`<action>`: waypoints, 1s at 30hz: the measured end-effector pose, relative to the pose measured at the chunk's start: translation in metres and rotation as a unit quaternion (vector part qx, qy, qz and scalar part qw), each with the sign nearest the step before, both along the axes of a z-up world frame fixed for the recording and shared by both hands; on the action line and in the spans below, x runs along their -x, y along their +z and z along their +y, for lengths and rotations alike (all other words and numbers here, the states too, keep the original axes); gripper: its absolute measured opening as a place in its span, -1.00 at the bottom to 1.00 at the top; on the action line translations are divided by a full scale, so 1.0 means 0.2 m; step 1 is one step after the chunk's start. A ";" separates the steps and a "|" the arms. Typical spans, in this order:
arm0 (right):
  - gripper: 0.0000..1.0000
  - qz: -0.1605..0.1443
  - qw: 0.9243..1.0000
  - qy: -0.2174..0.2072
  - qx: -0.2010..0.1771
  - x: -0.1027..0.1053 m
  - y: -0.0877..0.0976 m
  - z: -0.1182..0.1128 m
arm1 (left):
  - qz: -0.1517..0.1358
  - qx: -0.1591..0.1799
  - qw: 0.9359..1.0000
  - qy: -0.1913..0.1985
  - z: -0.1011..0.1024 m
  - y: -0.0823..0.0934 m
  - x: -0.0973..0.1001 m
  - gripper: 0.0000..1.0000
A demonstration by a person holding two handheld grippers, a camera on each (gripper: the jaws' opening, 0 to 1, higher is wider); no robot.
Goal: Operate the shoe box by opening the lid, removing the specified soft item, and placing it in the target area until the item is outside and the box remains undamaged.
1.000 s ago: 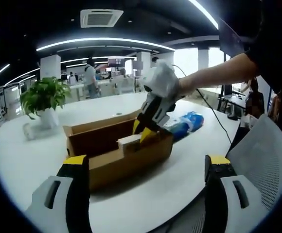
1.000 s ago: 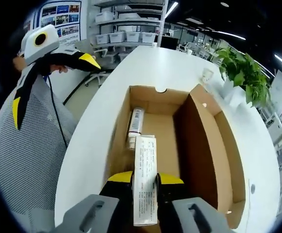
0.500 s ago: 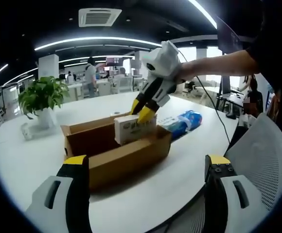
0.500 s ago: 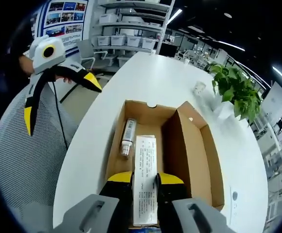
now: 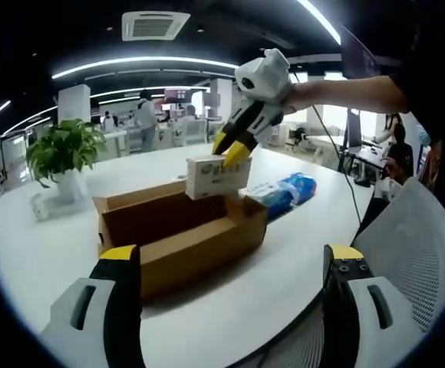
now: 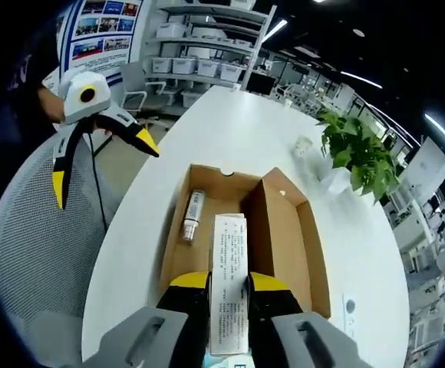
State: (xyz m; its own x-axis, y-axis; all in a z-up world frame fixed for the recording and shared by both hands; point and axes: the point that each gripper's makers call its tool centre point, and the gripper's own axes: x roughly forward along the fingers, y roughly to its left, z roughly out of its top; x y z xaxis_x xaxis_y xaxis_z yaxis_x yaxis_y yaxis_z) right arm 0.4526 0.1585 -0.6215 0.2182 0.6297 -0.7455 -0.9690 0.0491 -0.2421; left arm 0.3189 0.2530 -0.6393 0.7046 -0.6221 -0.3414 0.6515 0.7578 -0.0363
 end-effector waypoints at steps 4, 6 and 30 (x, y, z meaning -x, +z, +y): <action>-0.74 -0.006 1.000 -0.003 -0.002 -0.01 0.04 -0.04 | 0.001 0.001 1.000 -0.001 0.00 0.00 0.00 0.96; -0.74 -0.008 1.000 -0.005 -0.005 -0.02 0.05 -0.05 | 0.002 0.000 1.000 -0.002 0.00 0.00 0.00 0.96; -0.74 -0.035 0.999 -0.022 0.010 -0.06 0.12 -0.31 | 0.005 0.001 1.000 -0.002 0.00 -0.01 0.01 0.95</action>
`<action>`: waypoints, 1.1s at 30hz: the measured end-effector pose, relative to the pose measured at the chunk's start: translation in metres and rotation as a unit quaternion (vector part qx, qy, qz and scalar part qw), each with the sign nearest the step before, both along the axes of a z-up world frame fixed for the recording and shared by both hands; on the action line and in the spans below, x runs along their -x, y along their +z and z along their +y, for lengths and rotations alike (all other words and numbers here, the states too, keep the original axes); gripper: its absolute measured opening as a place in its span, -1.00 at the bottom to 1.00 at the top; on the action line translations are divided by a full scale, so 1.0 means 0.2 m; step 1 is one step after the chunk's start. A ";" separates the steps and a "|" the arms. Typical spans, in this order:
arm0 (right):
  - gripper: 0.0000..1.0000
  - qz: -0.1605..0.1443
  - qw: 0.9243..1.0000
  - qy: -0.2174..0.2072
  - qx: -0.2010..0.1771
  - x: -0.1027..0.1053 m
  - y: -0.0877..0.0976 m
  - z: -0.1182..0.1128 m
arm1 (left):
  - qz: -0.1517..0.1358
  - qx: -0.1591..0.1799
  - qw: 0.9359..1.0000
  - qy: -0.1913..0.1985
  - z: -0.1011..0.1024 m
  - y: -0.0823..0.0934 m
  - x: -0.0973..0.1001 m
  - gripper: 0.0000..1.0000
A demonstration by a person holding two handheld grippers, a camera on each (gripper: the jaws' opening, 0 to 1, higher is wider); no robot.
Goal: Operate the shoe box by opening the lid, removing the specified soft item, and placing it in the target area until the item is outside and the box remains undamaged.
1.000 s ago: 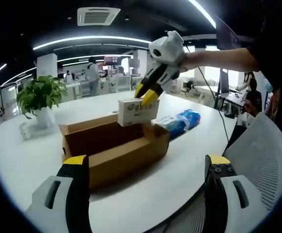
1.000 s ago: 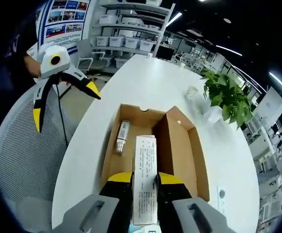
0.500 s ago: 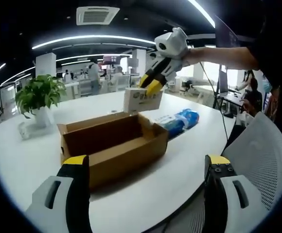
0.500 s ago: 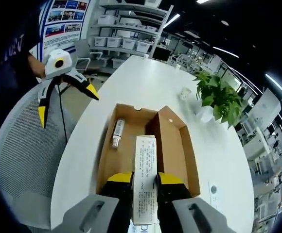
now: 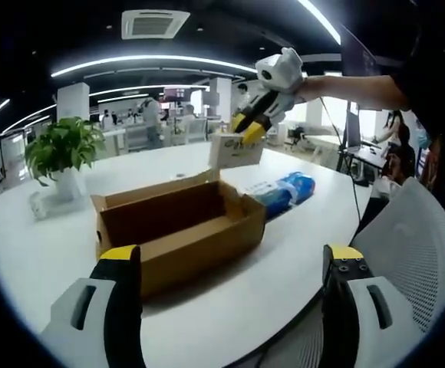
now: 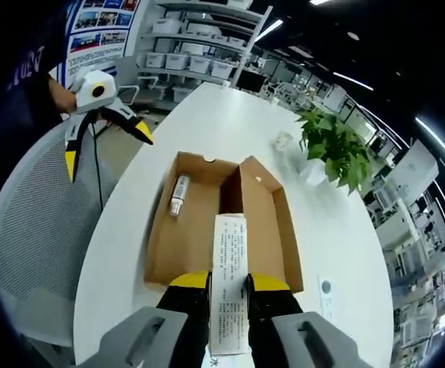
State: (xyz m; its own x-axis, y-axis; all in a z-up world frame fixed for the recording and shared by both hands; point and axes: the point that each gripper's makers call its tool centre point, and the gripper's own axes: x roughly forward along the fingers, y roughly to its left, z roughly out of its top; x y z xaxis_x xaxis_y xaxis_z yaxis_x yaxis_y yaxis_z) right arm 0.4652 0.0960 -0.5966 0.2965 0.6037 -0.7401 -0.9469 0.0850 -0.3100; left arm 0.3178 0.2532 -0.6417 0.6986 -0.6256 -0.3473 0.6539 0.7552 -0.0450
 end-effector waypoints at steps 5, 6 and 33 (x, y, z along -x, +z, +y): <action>-0.74 -0.001 1.000 -0.004 0.004 -0.01 0.00 -0.06 | 0.000 -0.001 1.000 -0.001 0.00 0.00 0.00 0.95; -0.74 -0.001 1.000 -0.004 0.005 -0.01 0.00 -0.07 | 0.000 0.000 1.000 0.000 0.00 0.00 0.00 0.95; -0.74 -0.009 0.999 -0.029 0.022 -0.11 -0.03 -0.36 | 0.008 -0.004 1.000 0.000 0.00 -0.01 0.00 0.95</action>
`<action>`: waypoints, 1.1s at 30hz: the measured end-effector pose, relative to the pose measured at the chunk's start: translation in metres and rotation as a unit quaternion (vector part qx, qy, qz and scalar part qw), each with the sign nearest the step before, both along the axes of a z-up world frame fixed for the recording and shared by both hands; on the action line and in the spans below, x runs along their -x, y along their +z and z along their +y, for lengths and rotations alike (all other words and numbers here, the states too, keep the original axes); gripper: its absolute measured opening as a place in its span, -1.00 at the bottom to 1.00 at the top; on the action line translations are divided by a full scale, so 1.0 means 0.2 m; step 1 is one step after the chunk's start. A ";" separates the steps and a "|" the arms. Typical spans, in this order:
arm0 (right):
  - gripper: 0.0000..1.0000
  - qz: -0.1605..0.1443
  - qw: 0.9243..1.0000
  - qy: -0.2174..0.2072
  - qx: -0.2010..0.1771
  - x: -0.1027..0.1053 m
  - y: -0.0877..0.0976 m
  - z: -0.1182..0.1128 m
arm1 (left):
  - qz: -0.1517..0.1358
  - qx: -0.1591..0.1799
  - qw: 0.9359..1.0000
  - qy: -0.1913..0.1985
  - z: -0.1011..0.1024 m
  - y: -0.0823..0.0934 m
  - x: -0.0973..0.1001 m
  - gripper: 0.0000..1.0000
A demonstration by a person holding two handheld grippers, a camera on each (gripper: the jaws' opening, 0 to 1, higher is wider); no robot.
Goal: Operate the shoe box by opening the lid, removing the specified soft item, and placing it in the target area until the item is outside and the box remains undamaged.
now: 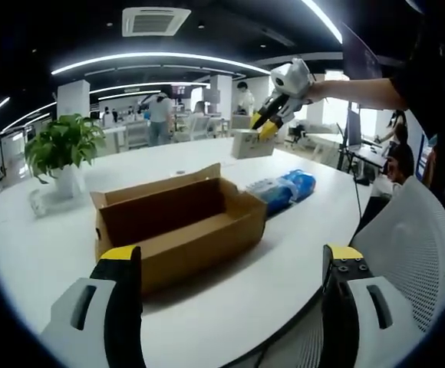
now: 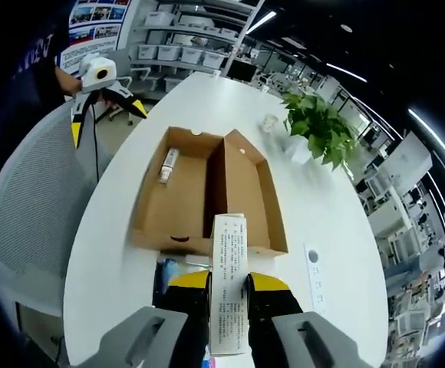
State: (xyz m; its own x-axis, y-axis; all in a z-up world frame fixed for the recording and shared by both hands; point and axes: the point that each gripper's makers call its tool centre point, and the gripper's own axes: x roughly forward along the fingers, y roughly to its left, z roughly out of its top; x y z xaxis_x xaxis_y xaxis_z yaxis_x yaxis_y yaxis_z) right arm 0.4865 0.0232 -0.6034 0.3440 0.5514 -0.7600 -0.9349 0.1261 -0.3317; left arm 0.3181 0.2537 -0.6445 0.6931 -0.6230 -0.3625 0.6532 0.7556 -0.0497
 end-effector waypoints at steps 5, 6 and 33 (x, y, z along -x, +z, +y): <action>-0.74 -0.001 1.000 -0.008 0.005 -0.03 -0.02 -0.05 | 0.004 0.002 1.000 0.000 0.00 0.00 0.00 0.95; -0.74 -0.001 1.000 -0.009 0.007 -0.03 -0.03 -0.07 | 0.005 0.004 1.000 -0.002 0.00 0.00 0.00 0.95; -0.73 -0.005 0.999 -0.032 0.037 -0.13 -0.19 -0.33 | 0.021 0.003 1.000 -0.007 -0.02 -0.03 0.01 0.95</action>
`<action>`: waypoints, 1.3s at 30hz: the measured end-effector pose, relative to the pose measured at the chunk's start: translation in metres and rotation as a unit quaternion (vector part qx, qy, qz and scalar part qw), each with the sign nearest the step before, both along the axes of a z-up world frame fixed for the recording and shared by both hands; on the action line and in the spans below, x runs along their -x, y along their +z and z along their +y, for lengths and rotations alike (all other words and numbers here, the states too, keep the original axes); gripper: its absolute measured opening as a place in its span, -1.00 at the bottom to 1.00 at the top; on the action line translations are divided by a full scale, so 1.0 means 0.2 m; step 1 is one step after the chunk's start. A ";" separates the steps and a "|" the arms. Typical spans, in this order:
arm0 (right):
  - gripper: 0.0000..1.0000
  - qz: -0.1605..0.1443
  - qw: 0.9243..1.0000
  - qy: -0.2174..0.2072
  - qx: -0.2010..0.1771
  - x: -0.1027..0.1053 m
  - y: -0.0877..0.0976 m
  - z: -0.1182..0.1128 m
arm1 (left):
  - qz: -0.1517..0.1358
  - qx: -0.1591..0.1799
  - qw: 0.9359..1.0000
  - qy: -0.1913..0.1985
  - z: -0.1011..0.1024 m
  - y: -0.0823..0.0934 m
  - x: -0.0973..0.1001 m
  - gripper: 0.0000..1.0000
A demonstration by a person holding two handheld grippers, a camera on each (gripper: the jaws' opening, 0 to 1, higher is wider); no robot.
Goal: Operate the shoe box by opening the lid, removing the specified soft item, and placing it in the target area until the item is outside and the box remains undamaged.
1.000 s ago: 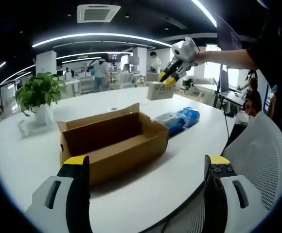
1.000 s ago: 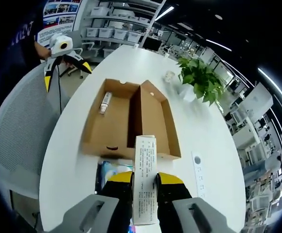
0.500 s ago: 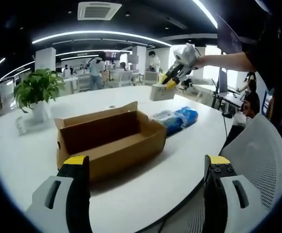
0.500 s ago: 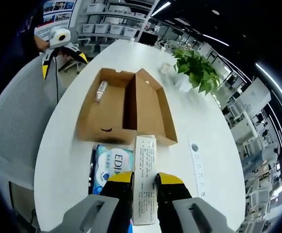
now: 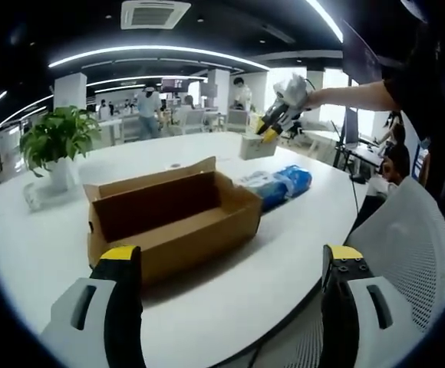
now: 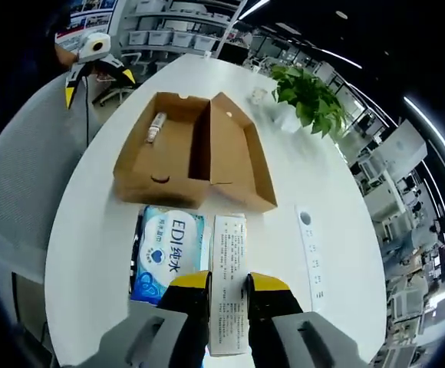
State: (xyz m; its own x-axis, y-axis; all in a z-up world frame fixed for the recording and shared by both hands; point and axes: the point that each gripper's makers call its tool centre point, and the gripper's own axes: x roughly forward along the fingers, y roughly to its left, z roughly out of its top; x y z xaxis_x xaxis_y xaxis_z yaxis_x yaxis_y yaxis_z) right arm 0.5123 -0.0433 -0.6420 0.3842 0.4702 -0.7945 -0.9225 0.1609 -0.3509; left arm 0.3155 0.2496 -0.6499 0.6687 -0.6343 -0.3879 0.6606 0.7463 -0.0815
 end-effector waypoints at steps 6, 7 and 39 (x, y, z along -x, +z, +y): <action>-0.73 -0.002 1.000 -0.003 0.002 -0.02 -0.02 -0.03 | 0.002 -0.001 1.000 0.001 0.00 -0.01 0.00 0.94; -0.73 -0.003 1.000 -0.003 0.004 -0.02 -0.03 -0.03 | 0.003 -0.001 1.000 0.001 0.00 -0.01 0.00 0.94; -0.73 0.003 0.999 -0.007 0.047 -0.14 -0.21 -0.21 | 0.010 -0.004 1.000 0.012 0.02 -0.02 -0.02 0.94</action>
